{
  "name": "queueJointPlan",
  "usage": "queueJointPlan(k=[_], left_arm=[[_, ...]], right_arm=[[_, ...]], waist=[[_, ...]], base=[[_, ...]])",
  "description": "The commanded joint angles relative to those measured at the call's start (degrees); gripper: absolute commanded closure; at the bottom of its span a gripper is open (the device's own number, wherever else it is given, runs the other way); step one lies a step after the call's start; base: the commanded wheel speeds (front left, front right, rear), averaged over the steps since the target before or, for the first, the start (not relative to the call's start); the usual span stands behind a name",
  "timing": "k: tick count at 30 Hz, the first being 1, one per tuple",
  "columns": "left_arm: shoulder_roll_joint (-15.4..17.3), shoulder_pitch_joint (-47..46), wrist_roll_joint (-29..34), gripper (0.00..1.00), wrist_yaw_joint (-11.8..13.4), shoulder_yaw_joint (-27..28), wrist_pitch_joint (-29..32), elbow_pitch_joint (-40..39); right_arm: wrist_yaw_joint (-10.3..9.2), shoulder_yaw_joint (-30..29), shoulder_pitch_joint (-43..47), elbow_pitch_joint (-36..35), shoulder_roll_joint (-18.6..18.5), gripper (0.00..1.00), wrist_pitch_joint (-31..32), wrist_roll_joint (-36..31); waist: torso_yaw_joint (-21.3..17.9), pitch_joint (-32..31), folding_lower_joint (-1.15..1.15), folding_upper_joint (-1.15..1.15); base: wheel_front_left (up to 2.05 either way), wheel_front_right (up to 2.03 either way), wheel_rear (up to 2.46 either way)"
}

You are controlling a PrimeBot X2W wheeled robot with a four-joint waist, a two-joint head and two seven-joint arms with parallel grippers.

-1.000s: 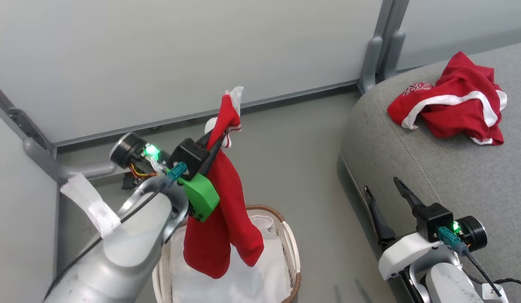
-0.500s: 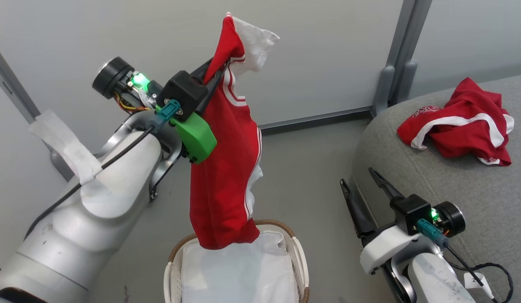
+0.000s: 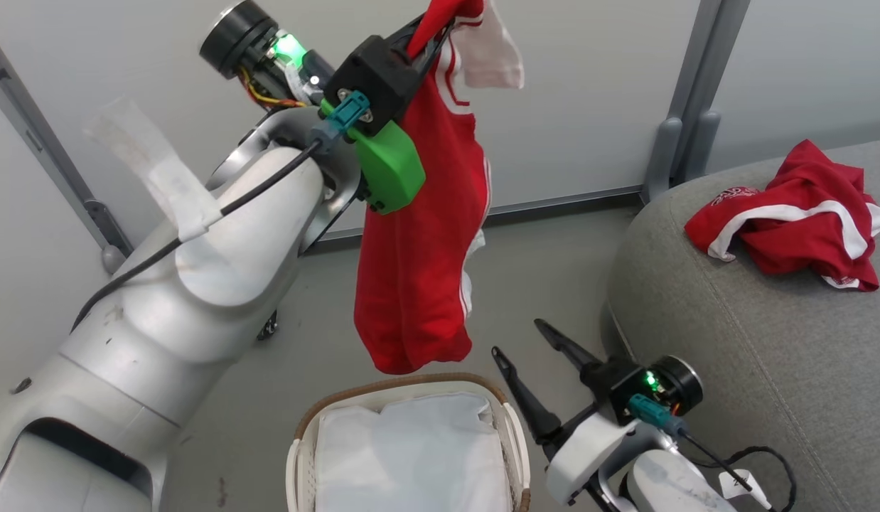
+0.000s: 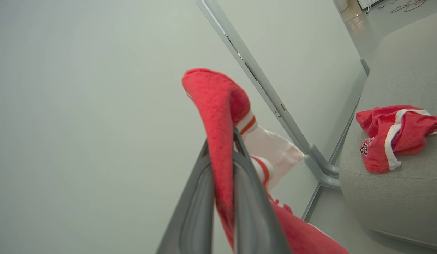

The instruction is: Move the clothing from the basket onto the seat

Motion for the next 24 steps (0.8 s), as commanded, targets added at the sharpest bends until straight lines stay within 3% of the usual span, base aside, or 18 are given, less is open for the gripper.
queueJointPlan(k=[1,10,15,21,22,23,24], left_arm=[[-0.80,-1.54,-0.45,1.00,0.11,-0.50,0.14,0.39],[-5.11,-6.05,-2.28,1.00,0.11,-4.29,-0.62,2.65],[-6.80,-7.55,-3.85,1.00,0.11,-6.31,-1.24,3.14],[-7.61,-7.62,-5.90,1.00,0.10,-7.53,-1.93,2.85],[-7.66,-7.24,-6.35,1.00,0.10,-7.50,-2.05,2.91],[-7.66,-6.83,-6.63,1.00,0.10,-7.49,-2.01,3.05],[-7.48,-6.25,-6.96,1.00,0.11,-7.50,-2.06,3.33]], right_arm=[[-0.08,1.57,-0.85,0.47,-0.19,0.00,-0.14,0.96],[-0.08,10.18,-2.42,1.72,-0.24,0.00,-0.15,9.38],[-0.08,9.50,-3.69,2.25,-0.23,0.00,-0.14,13.10],[-0.08,4.55,-5.86,1.02,-0.21,0.00,-0.14,12.17],[-0.08,3.63,-6.20,0.68,-0.21,0.55,-0.15,11.73],[-0.08,3.03,-6.44,0.41,-0.20,0.67,-0.14,11.39],[-0.08,2.57,-6.59,0.18,-0.20,0.89,-0.14,11.07]], waist=[[0.53,-0.13,0.00,0.00],[2.74,-0.56,0.00,0.00],[4.22,-0.80,0.00,0.00],[5.40,-0.93,0.00,0.00],[5.53,-0.94,0.00,0.00],[5.60,-0.94,0.00,0.00],[5.64,-0.92,0.00,0.00]], base=[[0.00,0.00,0.00],[0.00,0.00,0.00],[0.00,0.00,0.00],[0.00,0.00,0.00],[0.00,0.00,0.00],[0.00,0.00,0.00],[0.00,0.00,0.00]])
